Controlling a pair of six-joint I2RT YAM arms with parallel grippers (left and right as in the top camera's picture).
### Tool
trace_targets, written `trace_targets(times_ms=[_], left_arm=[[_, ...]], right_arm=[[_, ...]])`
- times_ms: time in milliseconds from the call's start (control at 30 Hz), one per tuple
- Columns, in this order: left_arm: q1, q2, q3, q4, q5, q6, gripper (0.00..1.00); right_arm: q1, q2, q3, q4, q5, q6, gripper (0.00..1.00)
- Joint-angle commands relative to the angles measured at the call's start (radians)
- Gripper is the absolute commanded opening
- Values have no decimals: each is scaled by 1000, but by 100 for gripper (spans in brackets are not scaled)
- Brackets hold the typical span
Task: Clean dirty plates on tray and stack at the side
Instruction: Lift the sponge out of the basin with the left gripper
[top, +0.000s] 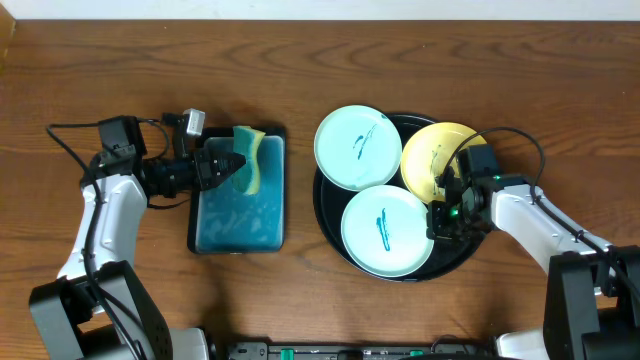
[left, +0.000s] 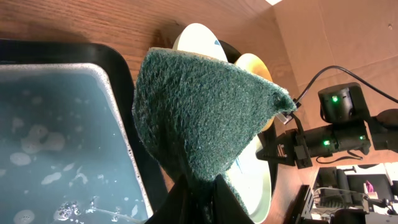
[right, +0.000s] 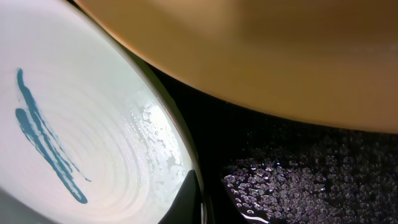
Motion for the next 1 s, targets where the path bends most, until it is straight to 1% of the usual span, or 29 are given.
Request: trace_targets(times_ms=[0,33,100,233,300,400,500,600,667,733,967], left_arm=[[4,1,-10,1,35,14,7],[4,1,-10,0,24,12,7],[1,1,-10,1,-62,-26,7],[-37,1,-10,7,-330,-155,7],[-77,1,-10,17,-468,-219,7],[-156,1,-10,19,-650,-269,7],[-256,1,-10,19,-877,-334,8],[-327,1,-10,19,-1023,-381,7],[-366,2,-10,19,-1088,-415,8],[-397,7,-10,19,-1120,-446,7],[-468,54,-10,23,-1125,-536,7]], right_arm=[[14,9,-12,6,23,4,1],[14,9,-12,6,23,4,1],[14,9,-12,6,23,4,1],[14,9,-12,7,23,4,1],[14,9,-12,7,23,4,1],[14,9,-12,6,23,4,1],[14,9,-12,6,23,4,1],[14,9,-12,6,23,4,1],[14,9,-12,6,23,4,1],[14,9,-12,6,23,4,1],[14,9,-12,6,23,4,1]])
